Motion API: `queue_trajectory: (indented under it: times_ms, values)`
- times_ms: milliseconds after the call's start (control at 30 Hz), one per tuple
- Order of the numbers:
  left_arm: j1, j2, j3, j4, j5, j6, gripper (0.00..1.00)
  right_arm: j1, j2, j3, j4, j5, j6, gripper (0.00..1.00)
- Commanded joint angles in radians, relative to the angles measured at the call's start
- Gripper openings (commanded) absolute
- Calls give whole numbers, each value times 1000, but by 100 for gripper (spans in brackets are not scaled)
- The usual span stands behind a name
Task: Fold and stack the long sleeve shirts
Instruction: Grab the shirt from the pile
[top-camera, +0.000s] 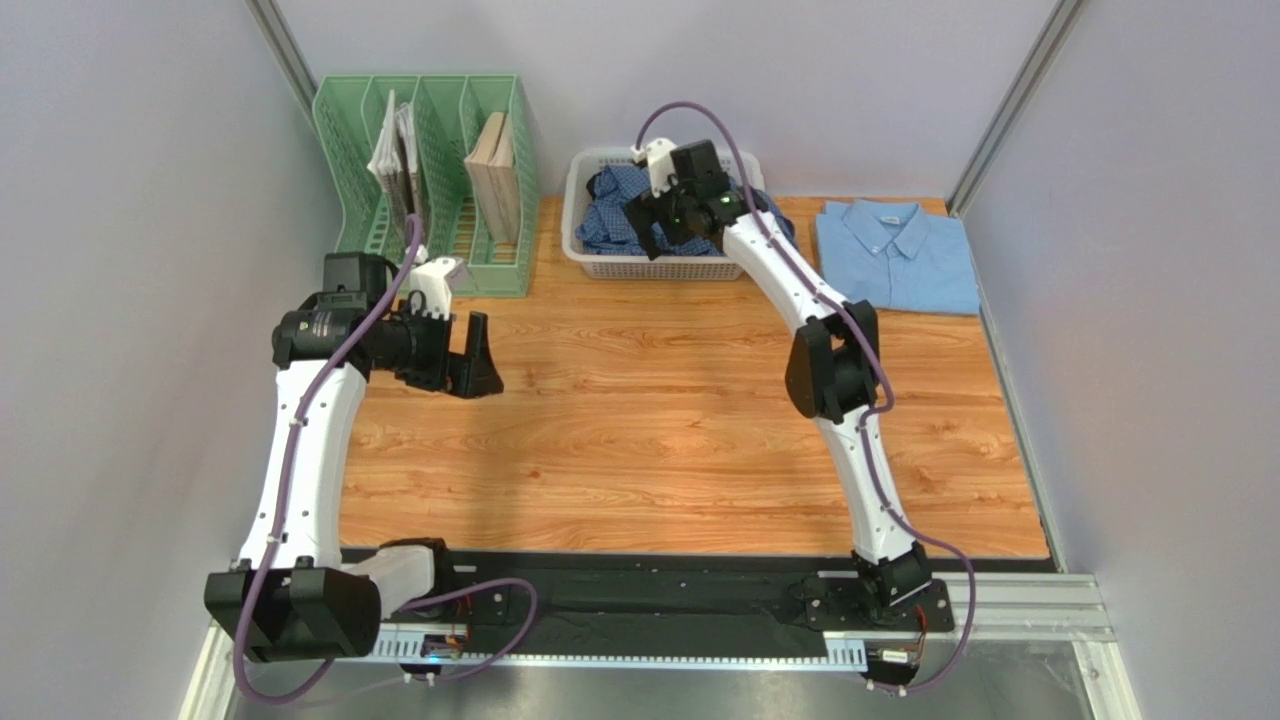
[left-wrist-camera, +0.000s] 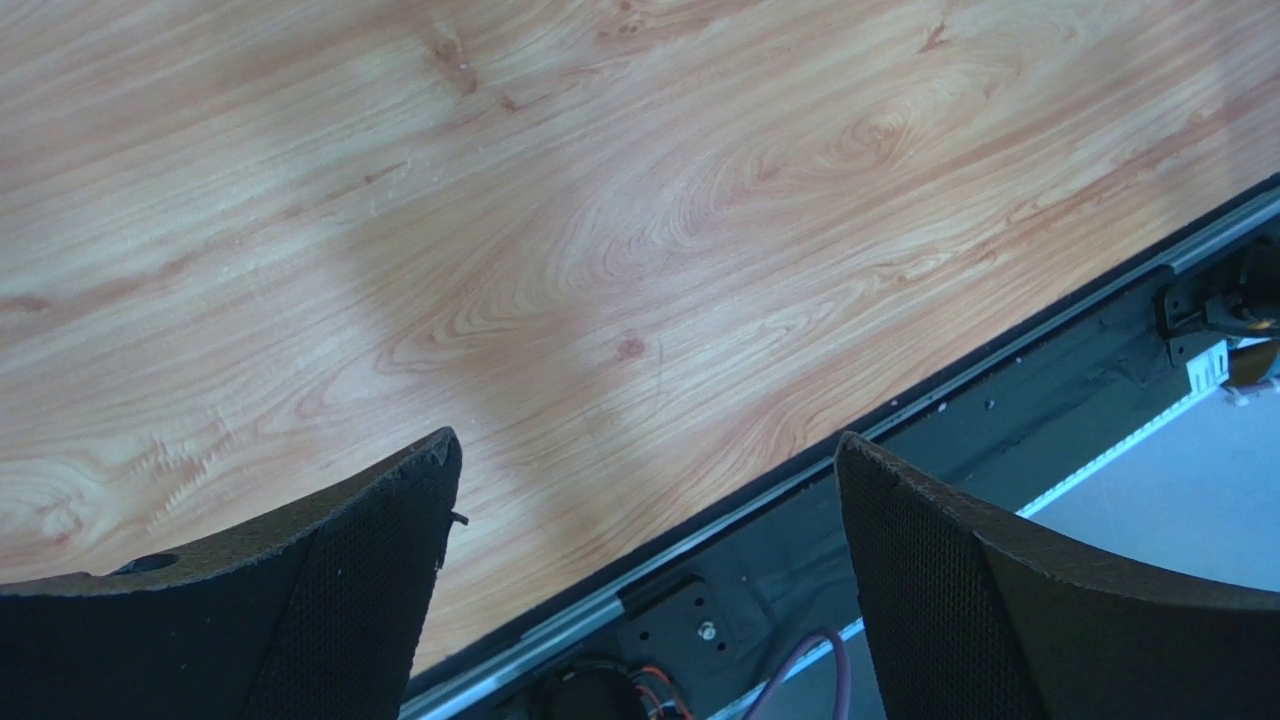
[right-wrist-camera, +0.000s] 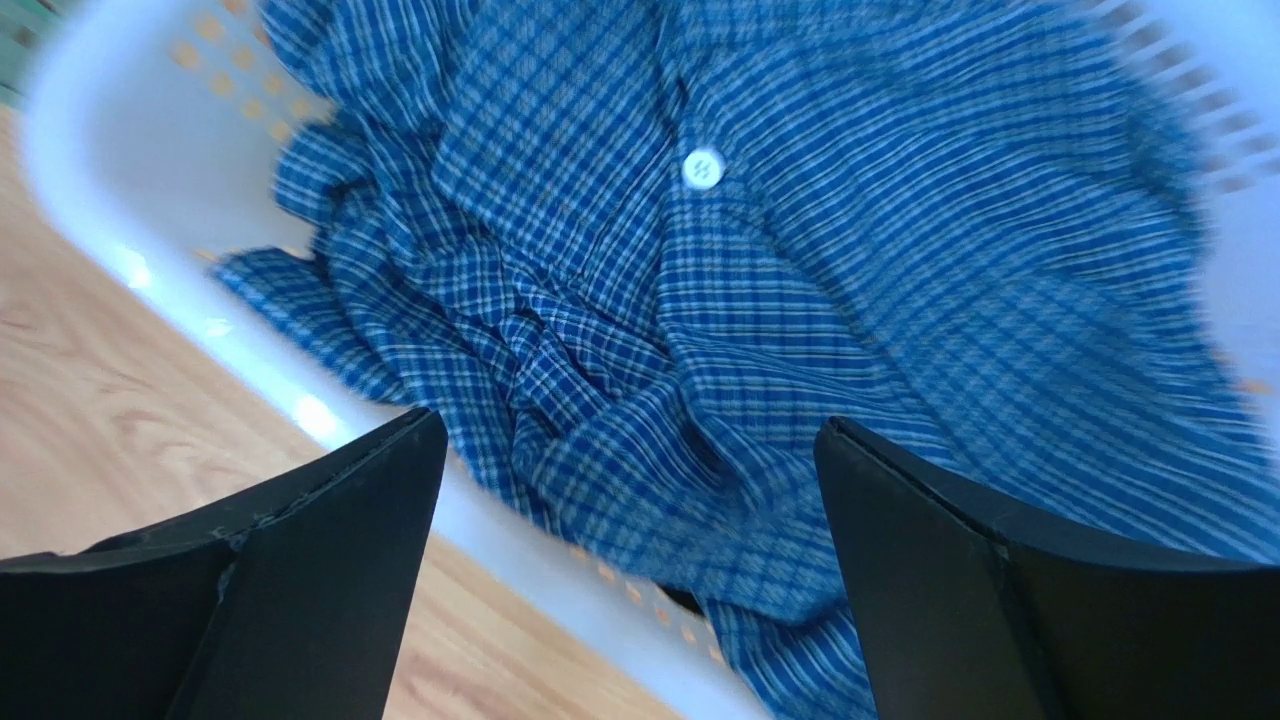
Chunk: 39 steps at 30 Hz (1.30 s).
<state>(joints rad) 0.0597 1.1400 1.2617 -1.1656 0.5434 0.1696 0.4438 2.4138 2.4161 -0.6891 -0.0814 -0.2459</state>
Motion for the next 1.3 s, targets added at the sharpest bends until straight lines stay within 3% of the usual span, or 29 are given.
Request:
queue_trajectory:
  times_ms: [0,267,467,567,600,667,933,1267]
  values:
    - [5,20,21,-25,-11,19,99,1,71,40,130,54,-24,100]
    - [5,21,5,-19,-28,18,99,-5,235,95,269,116,-6,98]
    - [6,27,21,-52,-39,33,99,-8,238,80,359,131,-38,79]
    - [6,26,36,-63,-39,41,99,-13,220,63,369,121,-55,51]
    - [6,24,41,-65,-37,41,99,-14,214,57,372,132,-50,18]
    - [6,26,56,-65,-42,41,99,-19,159,49,364,115,-23,2]
    - [8,47,93,-34,-19,8,99,-1,-128,170,318,-21,11,0]
    - [45,59,149,49,62,-68,99,117,-493,169,324,-135,92,0]
